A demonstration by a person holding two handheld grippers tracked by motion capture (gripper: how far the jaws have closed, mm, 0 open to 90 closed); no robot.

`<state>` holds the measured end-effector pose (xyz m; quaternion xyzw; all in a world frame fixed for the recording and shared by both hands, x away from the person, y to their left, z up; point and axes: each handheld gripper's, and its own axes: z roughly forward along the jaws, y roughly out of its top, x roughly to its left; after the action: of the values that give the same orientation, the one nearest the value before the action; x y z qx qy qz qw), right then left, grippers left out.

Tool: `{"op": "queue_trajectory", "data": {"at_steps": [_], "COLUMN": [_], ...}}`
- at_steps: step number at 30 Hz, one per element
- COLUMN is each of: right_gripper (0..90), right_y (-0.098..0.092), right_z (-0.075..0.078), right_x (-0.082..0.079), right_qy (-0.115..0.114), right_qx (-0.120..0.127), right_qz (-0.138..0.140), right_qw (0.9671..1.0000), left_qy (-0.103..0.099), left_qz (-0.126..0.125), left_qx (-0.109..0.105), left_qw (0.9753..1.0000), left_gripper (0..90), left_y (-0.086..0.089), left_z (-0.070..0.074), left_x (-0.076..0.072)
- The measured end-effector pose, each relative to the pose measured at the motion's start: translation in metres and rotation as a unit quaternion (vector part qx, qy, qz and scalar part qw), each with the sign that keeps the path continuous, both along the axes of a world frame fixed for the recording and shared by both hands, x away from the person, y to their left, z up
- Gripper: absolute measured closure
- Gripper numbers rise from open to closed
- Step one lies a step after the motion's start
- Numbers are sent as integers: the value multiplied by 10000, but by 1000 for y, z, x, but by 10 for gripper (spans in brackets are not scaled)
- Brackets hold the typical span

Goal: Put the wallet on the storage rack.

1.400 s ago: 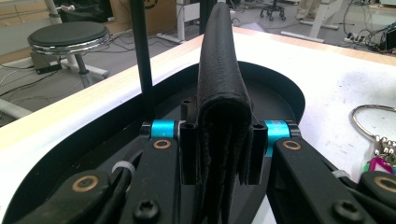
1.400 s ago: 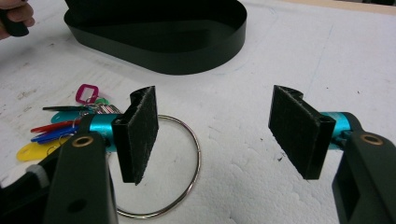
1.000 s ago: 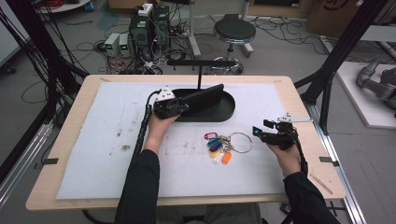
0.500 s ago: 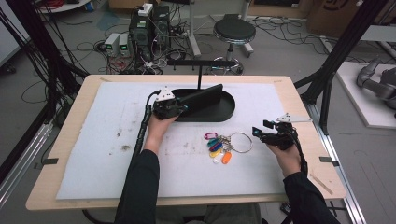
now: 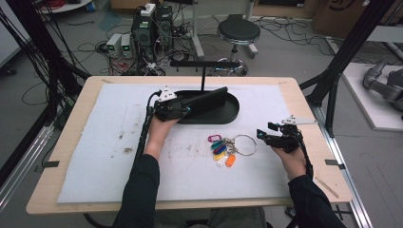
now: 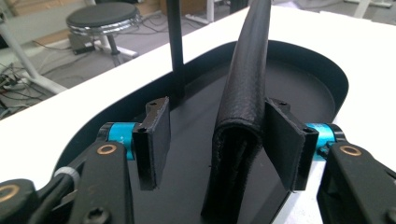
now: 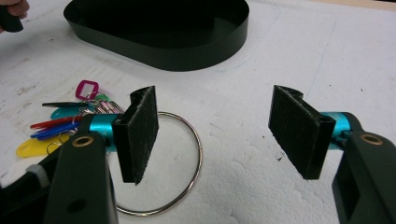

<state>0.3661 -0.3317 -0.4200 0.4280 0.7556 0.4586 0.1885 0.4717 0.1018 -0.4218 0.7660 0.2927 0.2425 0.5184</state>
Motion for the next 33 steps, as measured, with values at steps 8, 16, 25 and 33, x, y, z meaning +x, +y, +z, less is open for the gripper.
{"op": "queue_trajectory", "data": {"at_steps": [8,16,25,33], "right_gripper": [336,336,336,336], "right_y": [0,0,0,1], "right_z": [0,0,0,0], "right_x": [0,0,0,-1], "right_qy": [-4,-12,-1,-23], "right_qx": [-15,-23,-31,-36], "right_qz": [-9,-20,-37,-44], "right_qw": [10000,10000,10000,10000], "left_qy": [-71,-119,-242,-289], "left_qz": [81,139,133,194], "left_qx": [47,-98,-282,-488], "left_qw": [9999,9998,9992,9982], "left_gripper": [391,390,385,385], "left_y": [6,15,31,54], "left_z": [8,11,20,19], "left_x": [-9,-18,-39,-70]}}
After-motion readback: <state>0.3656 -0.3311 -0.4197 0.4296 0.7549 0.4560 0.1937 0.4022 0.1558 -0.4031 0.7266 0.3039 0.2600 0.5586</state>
